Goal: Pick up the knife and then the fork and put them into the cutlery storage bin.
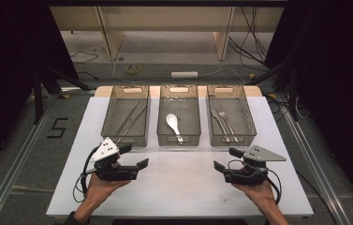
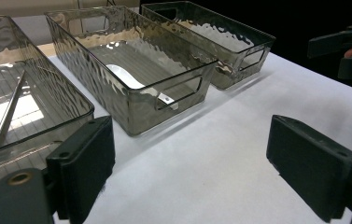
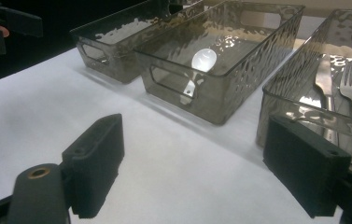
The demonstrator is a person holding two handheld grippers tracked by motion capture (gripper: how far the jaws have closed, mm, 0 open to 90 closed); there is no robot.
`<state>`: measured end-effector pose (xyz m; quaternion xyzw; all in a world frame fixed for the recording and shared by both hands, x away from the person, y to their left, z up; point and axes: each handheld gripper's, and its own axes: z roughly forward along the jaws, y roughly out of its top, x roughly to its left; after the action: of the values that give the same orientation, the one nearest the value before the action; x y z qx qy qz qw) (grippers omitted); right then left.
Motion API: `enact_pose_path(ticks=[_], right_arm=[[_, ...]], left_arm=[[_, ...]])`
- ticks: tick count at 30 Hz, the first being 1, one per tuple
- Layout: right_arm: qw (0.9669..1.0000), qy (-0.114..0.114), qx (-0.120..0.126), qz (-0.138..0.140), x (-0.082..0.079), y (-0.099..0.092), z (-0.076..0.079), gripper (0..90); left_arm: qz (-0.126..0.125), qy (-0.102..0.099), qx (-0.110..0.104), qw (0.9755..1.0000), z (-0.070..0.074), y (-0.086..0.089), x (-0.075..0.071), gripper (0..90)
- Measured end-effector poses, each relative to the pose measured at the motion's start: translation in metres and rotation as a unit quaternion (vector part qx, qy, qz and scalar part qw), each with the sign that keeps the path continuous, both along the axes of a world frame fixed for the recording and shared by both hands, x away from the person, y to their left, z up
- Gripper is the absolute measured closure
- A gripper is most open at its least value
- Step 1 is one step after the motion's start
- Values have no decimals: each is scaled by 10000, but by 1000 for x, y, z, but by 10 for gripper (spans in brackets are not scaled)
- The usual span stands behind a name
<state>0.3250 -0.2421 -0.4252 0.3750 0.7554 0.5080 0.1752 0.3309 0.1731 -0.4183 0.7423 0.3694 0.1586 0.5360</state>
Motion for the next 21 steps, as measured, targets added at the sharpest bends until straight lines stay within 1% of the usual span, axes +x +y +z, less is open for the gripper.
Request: enact_pose_path(ticks=[3,14,21], right_arm=[[10000,23,18,-19,-2,-1,-2,215],[9999,35,-79,-82,-9,-2,-6,215],[9999,37,-105,-95,-9,-2,-7,214]], left_arm=[[-2,8,-10,10000,0,0,0,148],[-60,36,-72,9999,0,1,0,148],[-90,34,-79,9999,0,0,0,148]])
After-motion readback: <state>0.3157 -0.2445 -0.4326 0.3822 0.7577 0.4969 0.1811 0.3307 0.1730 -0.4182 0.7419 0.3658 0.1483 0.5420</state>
